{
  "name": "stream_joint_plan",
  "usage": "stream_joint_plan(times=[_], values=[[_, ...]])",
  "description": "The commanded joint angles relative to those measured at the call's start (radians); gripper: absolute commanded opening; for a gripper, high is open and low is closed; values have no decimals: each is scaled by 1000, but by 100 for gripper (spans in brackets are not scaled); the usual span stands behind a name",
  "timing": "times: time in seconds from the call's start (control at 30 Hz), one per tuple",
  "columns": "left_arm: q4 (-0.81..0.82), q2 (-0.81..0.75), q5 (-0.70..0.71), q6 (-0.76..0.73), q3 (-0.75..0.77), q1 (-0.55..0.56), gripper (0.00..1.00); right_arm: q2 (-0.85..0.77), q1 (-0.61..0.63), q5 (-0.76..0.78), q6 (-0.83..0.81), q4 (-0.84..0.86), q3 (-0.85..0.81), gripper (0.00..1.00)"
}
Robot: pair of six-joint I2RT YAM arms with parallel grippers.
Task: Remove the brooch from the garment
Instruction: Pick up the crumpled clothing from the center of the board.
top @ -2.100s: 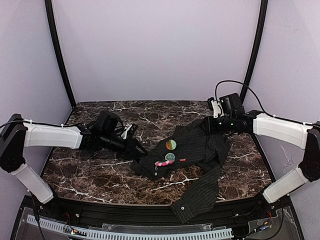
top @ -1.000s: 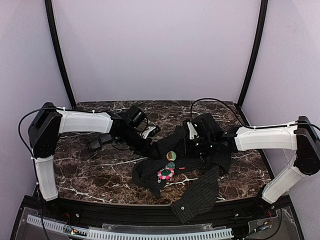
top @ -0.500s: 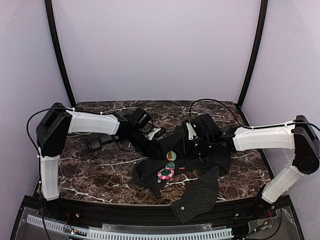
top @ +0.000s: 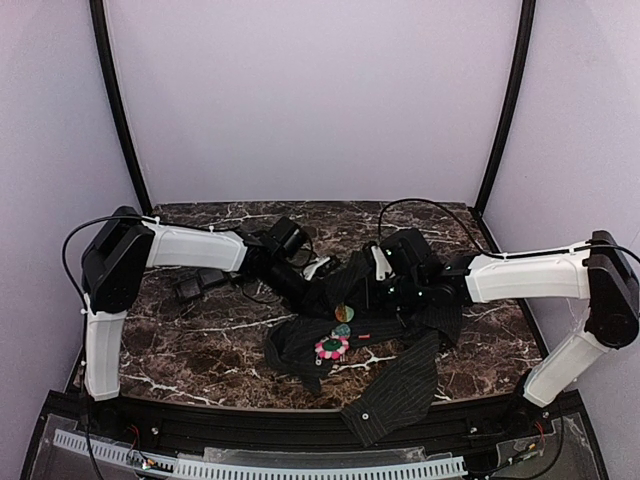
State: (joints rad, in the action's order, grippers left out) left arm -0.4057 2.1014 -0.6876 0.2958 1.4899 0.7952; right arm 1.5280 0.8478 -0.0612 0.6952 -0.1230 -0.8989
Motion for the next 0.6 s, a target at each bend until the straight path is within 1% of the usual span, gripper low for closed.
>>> stream_joint_plan(times=[0.0, 0.2, 0.27, 0.37, 0.57], values=[[103, -97, -125, 15, -31, 6, 1, -3, 19, -18, 39, 28, -3, 37], [259, -171, -213, 84, -105, 6, 1, -10, 29, -26, 91, 36, -8, 35], [278, -184, -219, 102, -119, 6, 1, -5, 32, -15, 104, 34, -8, 34], [273, -191, -211, 107, -126, 6, 1, -6, 34, -3, 121, 28, -8, 36], [215, -192, -143, 90, -113, 5, 1, -32, 41, 20, 144, 10, -22, 40]])
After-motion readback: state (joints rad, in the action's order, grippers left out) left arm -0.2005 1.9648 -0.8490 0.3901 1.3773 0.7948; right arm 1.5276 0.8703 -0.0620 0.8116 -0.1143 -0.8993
